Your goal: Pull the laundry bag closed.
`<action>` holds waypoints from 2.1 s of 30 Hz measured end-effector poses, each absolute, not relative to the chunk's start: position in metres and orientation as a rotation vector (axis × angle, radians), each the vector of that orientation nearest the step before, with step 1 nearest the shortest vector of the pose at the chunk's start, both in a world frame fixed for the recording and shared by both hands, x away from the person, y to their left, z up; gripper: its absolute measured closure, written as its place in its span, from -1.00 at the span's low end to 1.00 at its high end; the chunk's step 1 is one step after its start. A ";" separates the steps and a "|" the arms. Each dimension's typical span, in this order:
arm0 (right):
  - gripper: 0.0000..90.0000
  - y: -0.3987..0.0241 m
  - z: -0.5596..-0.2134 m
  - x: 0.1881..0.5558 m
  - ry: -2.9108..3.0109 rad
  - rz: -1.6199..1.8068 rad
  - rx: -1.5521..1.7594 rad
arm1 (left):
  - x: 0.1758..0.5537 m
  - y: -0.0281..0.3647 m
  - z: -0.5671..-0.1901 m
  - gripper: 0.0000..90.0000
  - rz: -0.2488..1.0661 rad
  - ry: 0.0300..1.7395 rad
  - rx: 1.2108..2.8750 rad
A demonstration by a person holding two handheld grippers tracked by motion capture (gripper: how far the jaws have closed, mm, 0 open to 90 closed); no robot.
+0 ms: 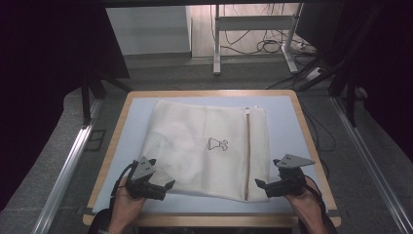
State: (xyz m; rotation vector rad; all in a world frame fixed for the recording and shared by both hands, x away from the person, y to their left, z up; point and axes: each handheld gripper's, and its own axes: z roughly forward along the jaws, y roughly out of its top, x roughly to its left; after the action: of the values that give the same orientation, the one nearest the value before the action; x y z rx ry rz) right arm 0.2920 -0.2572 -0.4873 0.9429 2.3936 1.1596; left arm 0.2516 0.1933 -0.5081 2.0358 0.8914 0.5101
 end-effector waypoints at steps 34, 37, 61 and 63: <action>-0.99 -0.226 -0.498 0.285 2.570 1.079 0.852 | 0.255 0.195 -0.512 -0.98 0.459 0.913 2.056; -0.84 -0.223 -0.497 0.283 2.571 1.062 0.819 | 0.255 0.195 -0.512 -0.98 0.457 0.914 2.058; 0.46 -0.211 -0.507 0.285 2.802 1.055 0.694 | 0.255 0.193 -0.513 -0.98 0.479 0.919 2.085; 0.52 -0.211 -0.507 0.285 2.812 1.046 0.676 | 0.255 0.193 -0.513 -0.98 0.478 0.916 2.091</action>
State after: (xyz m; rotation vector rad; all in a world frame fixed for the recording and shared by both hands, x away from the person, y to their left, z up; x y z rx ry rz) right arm 0.2847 -0.2109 -0.5066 0.6757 2.8118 1.0458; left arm 0.2546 0.1928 -0.5131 2.0913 0.9163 0.4785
